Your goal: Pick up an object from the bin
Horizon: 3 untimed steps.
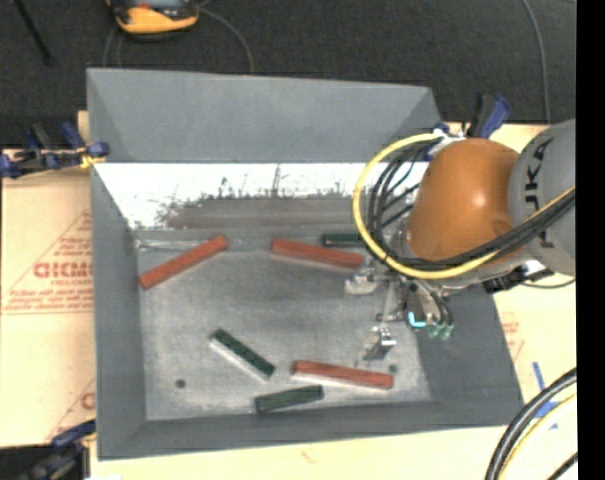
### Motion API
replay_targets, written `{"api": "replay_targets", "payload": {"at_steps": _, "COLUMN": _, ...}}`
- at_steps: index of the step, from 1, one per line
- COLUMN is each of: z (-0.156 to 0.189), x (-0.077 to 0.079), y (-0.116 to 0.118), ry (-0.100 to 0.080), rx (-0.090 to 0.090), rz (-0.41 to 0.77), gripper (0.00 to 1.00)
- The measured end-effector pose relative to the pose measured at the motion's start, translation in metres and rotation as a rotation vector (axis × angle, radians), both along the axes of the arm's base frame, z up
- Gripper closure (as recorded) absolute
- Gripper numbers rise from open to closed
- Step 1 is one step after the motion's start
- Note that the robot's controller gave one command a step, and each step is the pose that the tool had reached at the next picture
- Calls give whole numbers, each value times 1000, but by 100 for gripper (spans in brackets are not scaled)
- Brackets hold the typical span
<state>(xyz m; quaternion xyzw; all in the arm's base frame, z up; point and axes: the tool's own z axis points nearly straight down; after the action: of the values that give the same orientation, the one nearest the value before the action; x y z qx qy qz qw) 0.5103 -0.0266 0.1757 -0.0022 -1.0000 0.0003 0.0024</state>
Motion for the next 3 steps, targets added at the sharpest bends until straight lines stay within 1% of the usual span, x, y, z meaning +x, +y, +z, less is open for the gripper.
{"api": "replay_targets", "payload": {"at_steps": 1, "z": 4, "x": 2, "y": 0, "ry": -8, "rx": -1, "rz": 0, "gripper": 0}}
{"api": "replay_targets", "payload": {"at_steps": 2, "z": -45, "x": -2, "y": 0, "ry": -15, "rx": -2, "rz": 55, "gripper": 0}}
{"api": "replay_targets", "payload": {"at_steps": 3, "z": -94, "x": 2, "y": 2, "ry": 6, "rx": 3, "rz": 32, "gripper": 100}}
